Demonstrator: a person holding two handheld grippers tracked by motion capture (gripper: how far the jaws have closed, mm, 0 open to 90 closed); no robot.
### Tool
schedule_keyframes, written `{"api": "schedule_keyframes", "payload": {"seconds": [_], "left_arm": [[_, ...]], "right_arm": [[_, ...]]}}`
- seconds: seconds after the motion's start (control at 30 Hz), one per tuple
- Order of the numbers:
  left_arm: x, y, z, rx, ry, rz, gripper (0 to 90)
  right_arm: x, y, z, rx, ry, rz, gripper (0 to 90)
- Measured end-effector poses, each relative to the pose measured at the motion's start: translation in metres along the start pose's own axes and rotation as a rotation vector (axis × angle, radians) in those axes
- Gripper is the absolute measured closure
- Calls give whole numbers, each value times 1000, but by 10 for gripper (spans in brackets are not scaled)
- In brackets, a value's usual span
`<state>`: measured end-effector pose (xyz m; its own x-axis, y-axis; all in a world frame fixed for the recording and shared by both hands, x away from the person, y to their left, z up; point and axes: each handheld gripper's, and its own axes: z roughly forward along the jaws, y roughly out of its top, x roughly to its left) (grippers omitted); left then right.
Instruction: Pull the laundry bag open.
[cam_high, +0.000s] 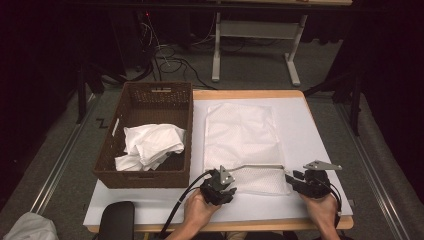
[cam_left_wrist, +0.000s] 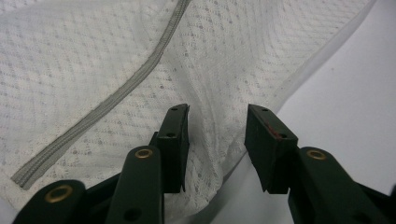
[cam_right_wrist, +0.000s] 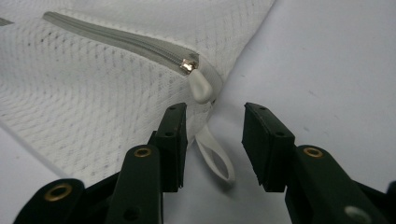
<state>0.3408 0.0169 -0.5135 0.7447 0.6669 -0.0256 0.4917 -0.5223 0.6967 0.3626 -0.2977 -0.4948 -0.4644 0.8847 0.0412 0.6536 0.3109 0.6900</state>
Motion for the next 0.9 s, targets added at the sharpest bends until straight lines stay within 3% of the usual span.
{"api": "schedule_keyframes", "payload": {"seconds": [0.4,0.73,0.9], "left_arm": [[0,-1,0,-5,-1,4,592],[0,-1,0,0,2,3,592],[1,0,0,0,-6,0,592]], "right_arm": [[-6,10,11,16,-51,5,593],[-7,16,9,-25,-75,-6,584],[-11,19,11,-41,-73,13,578]]}}
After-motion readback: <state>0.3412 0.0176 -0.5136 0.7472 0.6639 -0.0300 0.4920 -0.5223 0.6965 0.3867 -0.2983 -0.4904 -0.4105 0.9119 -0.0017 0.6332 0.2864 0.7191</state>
